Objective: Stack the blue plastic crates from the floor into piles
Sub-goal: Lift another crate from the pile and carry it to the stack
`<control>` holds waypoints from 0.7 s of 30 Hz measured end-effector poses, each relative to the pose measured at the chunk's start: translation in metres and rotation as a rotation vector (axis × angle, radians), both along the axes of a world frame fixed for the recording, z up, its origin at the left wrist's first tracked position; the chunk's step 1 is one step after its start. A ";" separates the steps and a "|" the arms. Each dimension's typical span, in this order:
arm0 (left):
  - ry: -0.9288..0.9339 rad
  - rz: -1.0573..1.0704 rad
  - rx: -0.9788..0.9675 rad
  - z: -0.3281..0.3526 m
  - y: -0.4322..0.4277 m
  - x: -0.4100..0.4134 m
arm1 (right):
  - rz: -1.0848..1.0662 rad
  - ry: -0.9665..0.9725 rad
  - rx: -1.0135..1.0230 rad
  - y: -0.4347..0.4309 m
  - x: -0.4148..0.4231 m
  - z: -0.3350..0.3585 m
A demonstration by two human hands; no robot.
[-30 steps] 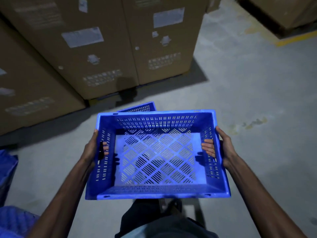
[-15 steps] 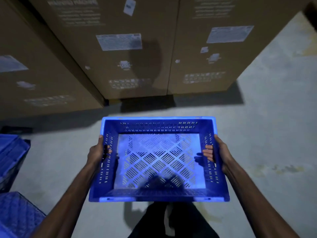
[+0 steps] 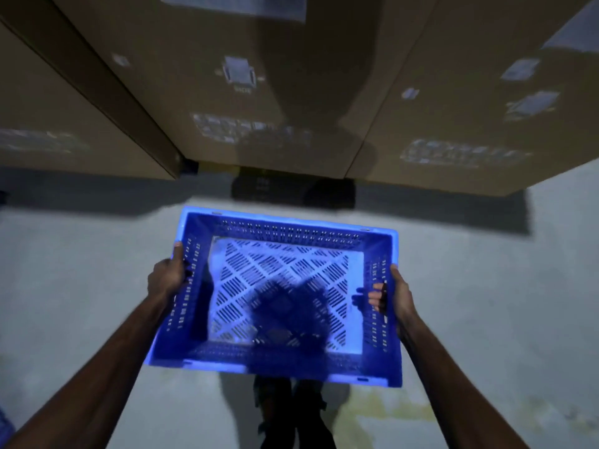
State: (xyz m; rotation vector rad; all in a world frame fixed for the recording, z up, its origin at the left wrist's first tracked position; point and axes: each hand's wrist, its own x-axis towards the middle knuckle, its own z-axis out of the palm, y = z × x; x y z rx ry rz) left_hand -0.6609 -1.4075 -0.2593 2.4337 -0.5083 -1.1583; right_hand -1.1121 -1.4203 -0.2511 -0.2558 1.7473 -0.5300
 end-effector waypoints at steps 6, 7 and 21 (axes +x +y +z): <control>-0.003 -0.019 0.000 -0.109 -0.039 -0.004 | -0.001 -0.040 0.025 -0.044 0.000 -0.111; -0.015 -0.028 0.006 -0.122 -0.044 -0.005 | 0.005 -0.051 0.035 -0.050 0.000 -0.124; -0.173 0.020 0.091 -0.175 -0.061 -0.002 | 0.022 0.045 -0.038 -0.069 0.002 -0.171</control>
